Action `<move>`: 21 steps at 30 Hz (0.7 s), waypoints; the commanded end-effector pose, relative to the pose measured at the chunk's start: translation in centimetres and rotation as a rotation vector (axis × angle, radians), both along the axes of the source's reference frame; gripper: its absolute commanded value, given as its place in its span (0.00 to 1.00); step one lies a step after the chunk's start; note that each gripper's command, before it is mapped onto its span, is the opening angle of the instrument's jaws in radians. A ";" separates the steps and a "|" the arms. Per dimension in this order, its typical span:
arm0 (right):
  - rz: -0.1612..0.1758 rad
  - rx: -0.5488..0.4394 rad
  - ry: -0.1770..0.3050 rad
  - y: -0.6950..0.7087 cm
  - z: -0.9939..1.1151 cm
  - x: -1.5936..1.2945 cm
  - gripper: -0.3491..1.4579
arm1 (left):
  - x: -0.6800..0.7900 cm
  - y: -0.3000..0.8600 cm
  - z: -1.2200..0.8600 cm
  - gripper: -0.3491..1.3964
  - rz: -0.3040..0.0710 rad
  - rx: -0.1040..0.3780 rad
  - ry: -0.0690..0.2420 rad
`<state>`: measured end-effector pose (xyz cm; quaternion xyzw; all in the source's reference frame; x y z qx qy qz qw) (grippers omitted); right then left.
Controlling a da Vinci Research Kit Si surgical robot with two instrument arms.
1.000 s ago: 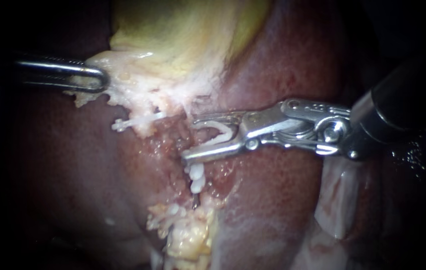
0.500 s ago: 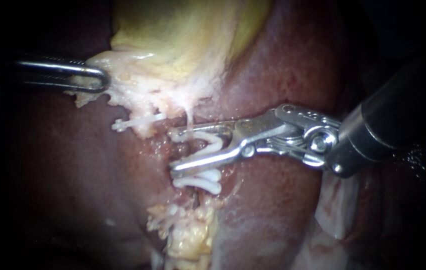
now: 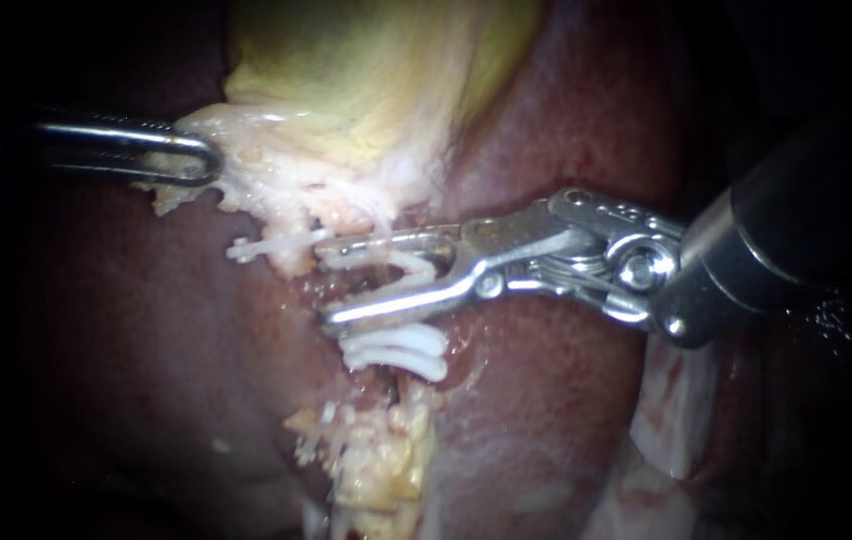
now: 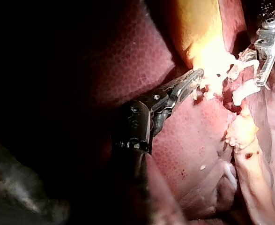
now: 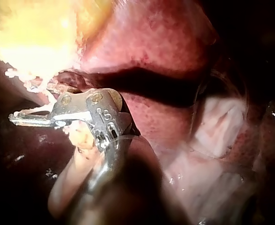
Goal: Clipping third clip right tube
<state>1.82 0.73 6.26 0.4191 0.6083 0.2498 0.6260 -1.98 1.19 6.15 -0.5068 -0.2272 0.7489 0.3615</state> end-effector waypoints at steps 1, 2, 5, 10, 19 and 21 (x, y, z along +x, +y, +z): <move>0.005 0.001 -0.004 0.00 0.00 0.00 0.35 | 0.00 0.00 0.00 0.00 0.000 0.000 0.000; 0.007 0.006 -0.007 0.01 0.00 -0.01 0.32 | 0.00 0.00 0.01 0.00 0.000 0.000 0.000; 0.016 0.011 -0.015 0.00 0.01 -0.03 0.17 | 0.00 0.00 0.01 0.00 0.000 0.000 0.000; 0.021 0.067 -0.033 0.00 0.03 -0.05 0.01 | 0.00 0.00 0.01 0.00 0.000 -0.001 0.000; 0.019 0.080 -0.037 -0.06 0.09 -0.10 0.00 | 0.00 0.00 0.02 0.00 0.000 -0.001 0.000; 0.019 0.079 -0.037 -0.07 0.09 -0.09 0.00 | 0.00 0.00 0.02 0.00 0.000 -0.001 0.000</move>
